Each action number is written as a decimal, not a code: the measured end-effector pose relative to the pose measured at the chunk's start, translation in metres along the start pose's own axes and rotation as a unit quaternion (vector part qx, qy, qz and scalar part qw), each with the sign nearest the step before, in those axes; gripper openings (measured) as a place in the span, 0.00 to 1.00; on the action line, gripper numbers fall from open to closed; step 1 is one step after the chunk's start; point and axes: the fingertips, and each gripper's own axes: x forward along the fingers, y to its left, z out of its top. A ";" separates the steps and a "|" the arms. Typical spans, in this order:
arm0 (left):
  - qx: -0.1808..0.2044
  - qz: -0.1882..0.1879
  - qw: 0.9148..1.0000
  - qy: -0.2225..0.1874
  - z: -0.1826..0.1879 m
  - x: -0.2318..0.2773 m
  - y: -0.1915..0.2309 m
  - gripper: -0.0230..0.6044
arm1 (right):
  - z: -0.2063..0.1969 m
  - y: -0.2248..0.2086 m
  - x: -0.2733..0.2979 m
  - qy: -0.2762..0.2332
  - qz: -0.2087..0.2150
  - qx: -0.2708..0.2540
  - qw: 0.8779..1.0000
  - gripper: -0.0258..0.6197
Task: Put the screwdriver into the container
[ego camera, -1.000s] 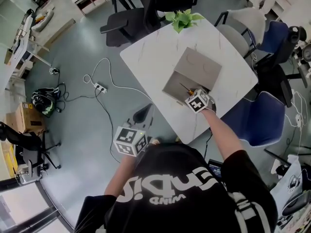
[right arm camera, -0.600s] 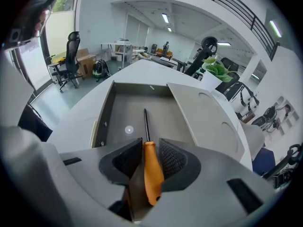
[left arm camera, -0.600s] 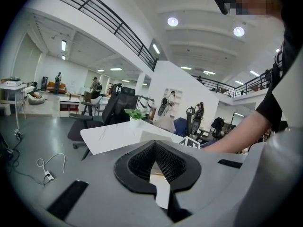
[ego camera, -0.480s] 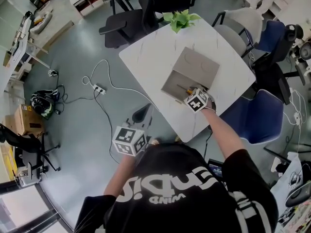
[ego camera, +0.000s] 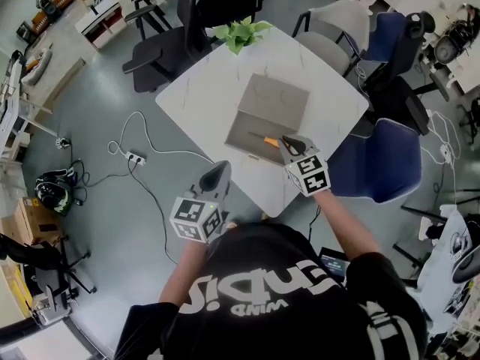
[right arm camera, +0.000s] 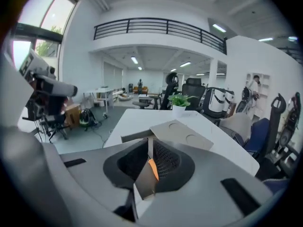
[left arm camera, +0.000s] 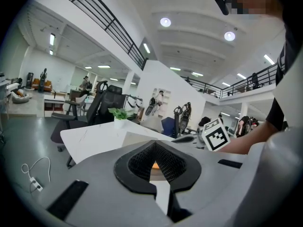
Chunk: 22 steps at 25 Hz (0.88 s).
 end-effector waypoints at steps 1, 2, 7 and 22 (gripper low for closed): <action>0.001 -0.007 1.000 0.001 0.000 0.003 -0.003 0.06 | 0.003 0.001 -0.015 -0.016 -0.007 0.016 1.000 0.09; 0.003 -0.013 1.000 0.002 -0.001 0.006 -0.007 0.06 | 0.006 0.001 -0.029 -0.033 -0.014 0.031 0.999 0.09; 0.013 -0.044 0.999 0.009 -0.006 0.022 -0.026 0.06 | 0.006 -0.003 -0.097 -0.107 -0.062 0.108 0.986 0.08; 0.032 -0.070 0.997 0.018 -0.019 0.026 -0.043 0.06 | -0.028 0.004 -0.171 -0.168 -0.169 0.200 0.950 0.06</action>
